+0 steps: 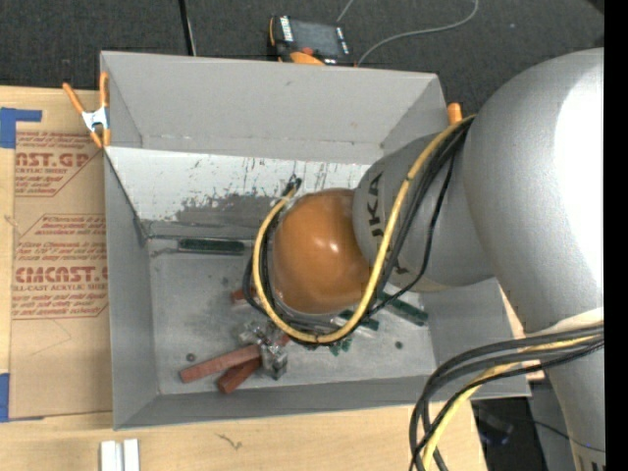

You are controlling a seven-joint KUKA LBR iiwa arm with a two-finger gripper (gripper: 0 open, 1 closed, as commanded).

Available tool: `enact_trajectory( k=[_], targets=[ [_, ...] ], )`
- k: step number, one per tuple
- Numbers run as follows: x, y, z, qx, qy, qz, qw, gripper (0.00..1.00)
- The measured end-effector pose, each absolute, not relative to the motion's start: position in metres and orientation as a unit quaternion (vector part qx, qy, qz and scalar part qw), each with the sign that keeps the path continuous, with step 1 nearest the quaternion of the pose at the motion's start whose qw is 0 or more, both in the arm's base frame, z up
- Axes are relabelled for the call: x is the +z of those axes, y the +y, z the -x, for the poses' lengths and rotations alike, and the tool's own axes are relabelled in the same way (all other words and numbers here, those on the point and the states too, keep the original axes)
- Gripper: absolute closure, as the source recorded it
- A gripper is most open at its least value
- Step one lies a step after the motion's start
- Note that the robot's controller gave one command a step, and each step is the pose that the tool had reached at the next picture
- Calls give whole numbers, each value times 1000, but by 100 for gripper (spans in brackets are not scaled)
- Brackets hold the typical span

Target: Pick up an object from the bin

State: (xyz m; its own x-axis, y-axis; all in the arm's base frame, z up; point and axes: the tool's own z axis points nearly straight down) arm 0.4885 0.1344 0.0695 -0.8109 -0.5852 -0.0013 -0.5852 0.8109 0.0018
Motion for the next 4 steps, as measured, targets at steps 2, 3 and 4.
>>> enact_trajectory(
  k=[2,3,4],
  targets=[
    [238,154,-510,1,949,316,1,0],
    [68,202,-561,2,925,381,0,0],
    [73,201,-563,2,925,380,3,100]
  ],
)
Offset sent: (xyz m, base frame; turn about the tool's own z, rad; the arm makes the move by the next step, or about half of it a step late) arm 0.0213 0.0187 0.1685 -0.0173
